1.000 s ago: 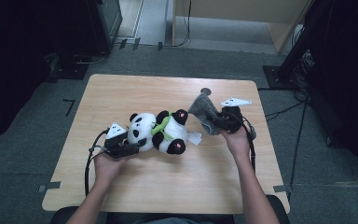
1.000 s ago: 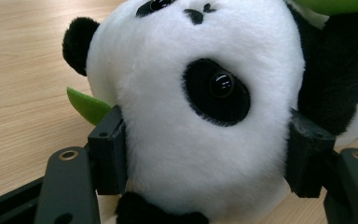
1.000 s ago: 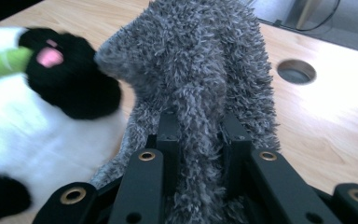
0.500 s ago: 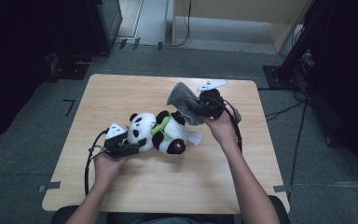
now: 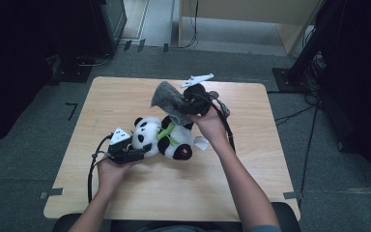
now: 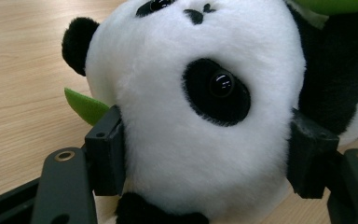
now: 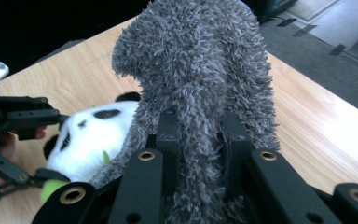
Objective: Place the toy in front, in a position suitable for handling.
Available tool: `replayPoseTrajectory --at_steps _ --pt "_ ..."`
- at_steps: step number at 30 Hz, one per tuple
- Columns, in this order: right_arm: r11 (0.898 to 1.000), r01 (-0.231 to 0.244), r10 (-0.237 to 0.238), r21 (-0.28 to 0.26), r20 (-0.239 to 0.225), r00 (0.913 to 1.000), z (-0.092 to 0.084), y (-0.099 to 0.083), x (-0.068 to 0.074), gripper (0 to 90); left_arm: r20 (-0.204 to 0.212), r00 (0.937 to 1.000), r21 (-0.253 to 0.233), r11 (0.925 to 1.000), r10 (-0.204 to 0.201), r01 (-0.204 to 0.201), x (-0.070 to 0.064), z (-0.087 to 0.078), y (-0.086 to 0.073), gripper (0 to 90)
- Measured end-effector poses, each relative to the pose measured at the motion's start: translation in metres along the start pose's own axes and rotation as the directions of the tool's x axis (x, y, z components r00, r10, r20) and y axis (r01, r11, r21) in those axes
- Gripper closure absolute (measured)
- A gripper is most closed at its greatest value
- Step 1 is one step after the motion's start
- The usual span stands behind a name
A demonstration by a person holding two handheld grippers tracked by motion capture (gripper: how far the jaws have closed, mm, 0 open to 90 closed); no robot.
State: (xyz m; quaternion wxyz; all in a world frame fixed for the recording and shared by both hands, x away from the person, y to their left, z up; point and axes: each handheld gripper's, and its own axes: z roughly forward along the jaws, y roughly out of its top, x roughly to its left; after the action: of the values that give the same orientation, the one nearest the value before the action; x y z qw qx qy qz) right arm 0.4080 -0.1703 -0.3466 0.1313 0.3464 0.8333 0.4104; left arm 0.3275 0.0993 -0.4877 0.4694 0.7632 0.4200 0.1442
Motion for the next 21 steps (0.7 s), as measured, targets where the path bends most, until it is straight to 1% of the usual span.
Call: replayPoseTrajectory --at_steps 1,4,7,11,15,17,18,19,21 --pt "1.000 -0.004 0.004 0.005 -0.010 0.9999 0.004 0.002 0.002 74.7 0.000 1.0000 -0.002 1.0000 -0.001 0.001 0.000 0.000 0.000 28.2" --pt "1.000 0.013 -0.012 0.026 -0.025 0.9996 0.018 0.008 0.008 74.6 -0.002 1.0000 -0.003 1.0000 -0.003 0.003 -0.001 0.000 0.000 28.3" --pt "0.999 0.031 -0.029 0.043 -0.054 0.9981 0.034 0.012 0.015 74.3 0.000 1.0000 -0.001 1.0000 -0.003 0.003 0.000 0.000 0.000 28.4" --pt "0.997 0.039 -0.033 0.073 -0.088 0.9956 0.057 0.019 0.025 73.8 0.002 1.0000 0.002 1.0000 0.002 -0.002 -0.001 0.000 0.000 28.3" --pt "0.994 0.052 -0.038 0.099 -0.136 0.9900 0.079 0.025 0.039 73.6 0.001 1.0000 0.002 1.0000 0.005 -0.005 0.000 -0.001 0.000 28.3" --pt "0.990 0.069 -0.051 0.120 -0.146 0.9880 0.091 0.026 0.046 73.1 -0.002 0.9999 0.004 0.9999 0.010 -0.010 0.000 -0.001 0.000 28.0" --pt "0.988 0.072 -0.051 0.137 -0.153 0.9869 0.097 0.026 0.049 72.7 -0.002 0.9999 0.002 0.9999 0.010 -0.010 0.000 0.000 0.000 27.4" --pt "0.985 0.079 -0.054 0.151 -0.162 0.9853 0.103 0.025 0.052 72.3 -0.002 1.0000 0.001 1.0000 0.004 -0.004 0.000 0.000 0.000 26.5" --pt "0.978 0.091 -0.059 0.189 -0.166 0.9844 0.112 0.021 0.055 71.5 -0.001 1.0000 0.004 1.0000 0.001 -0.001 0.000 0.000 -0.001 24.9"
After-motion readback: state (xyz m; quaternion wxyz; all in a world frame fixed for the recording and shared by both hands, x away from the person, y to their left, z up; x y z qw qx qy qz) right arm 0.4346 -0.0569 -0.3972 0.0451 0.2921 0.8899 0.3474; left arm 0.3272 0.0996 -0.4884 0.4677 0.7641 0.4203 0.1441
